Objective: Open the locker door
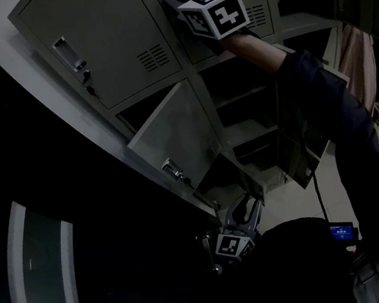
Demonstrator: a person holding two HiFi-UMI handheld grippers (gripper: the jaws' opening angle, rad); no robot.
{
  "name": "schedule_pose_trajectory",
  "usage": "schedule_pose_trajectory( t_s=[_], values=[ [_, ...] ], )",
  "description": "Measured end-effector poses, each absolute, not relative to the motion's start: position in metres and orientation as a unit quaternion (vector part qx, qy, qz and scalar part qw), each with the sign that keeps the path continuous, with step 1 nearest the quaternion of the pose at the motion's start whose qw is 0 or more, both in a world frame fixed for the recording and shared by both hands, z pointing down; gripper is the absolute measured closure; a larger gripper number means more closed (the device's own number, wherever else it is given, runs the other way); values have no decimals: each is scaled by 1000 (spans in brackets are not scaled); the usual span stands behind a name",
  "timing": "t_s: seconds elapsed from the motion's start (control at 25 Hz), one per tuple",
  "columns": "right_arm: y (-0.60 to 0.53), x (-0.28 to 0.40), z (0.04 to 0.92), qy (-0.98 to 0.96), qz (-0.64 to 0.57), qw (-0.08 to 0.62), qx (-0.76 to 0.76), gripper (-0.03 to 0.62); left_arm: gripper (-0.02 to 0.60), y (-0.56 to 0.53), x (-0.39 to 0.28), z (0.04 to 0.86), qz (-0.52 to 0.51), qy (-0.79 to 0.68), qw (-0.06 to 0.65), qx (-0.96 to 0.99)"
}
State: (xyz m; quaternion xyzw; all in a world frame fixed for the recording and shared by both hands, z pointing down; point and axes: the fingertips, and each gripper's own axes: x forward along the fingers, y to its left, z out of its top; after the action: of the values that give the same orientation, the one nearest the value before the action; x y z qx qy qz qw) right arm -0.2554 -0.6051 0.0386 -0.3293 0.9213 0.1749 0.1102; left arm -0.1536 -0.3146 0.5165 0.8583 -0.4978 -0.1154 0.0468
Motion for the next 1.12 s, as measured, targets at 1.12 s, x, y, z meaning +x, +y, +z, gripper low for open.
schedule_pose_trajectory(
  t_s=[1.12],
  values=[
    [-349, 90, 170, 882, 133, 297, -342, 565, 437, -117, -74, 548, -66, -459, 128, 877]
  ],
)
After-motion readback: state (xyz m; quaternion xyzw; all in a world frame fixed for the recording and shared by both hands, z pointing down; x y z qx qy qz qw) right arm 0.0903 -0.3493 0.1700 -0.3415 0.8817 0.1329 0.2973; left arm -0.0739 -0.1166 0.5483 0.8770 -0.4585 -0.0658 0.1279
